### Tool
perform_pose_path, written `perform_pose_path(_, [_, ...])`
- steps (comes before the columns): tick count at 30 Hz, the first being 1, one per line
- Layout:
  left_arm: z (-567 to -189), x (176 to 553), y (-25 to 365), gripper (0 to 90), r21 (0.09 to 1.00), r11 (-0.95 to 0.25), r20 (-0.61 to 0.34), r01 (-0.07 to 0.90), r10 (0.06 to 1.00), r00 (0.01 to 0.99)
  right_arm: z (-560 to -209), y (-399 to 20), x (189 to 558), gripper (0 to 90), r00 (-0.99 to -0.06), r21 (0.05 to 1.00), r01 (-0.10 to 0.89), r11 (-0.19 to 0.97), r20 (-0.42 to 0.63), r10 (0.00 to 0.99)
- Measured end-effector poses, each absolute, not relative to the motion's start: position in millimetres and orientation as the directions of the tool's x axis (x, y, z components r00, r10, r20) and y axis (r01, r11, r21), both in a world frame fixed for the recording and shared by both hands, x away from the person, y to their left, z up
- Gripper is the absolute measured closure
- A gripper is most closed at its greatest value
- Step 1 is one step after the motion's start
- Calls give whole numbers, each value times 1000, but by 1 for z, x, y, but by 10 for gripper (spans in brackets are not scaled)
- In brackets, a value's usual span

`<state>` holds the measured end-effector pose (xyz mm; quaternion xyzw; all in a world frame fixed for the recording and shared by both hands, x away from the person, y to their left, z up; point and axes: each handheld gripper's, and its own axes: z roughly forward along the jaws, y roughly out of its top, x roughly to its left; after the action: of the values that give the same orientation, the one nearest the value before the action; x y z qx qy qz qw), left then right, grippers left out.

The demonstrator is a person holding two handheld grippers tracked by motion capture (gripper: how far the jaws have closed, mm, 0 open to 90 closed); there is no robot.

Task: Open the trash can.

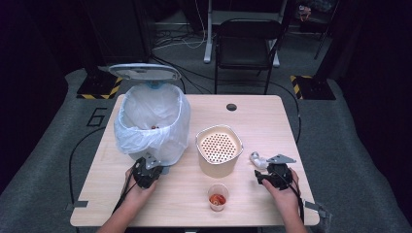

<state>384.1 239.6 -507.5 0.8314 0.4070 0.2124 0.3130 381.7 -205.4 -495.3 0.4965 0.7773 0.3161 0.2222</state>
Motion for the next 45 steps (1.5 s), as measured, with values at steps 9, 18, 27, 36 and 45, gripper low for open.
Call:
perform_pose_path(9, [-508, 381, 237, 900, 690, -459, 95, 560, 824, 558, -481, -205, 397, 412, -424, 678, 656, 333, -34, 905])
perform_pose_path(18, [-508, 384, 238, 900, 695, -468, 99, 546, 814, 572, -482, -198, 422, 385, -421, 690, 651, 317, -20, 907])
perform_pose_path(27, [-508, 383, 237, 900, 694, -477, 114, 540, 813, 571, -503, -194, 430, 444, -427, 656, 670, 347, -42, 903])
perform_pose_path(36, [-507, 384, 238, 900, 692, -477, 112, 542, 813, 572, -508, -199, 428, 619, -444, 668, 668, 328, 4, 896])
perform_pose_path(45, [-507, 384, 238, 900, 691, -478, 113, 543, 812, 572, -496, -198, 424, 662, -452, 672, 675, 306, 49, 891])
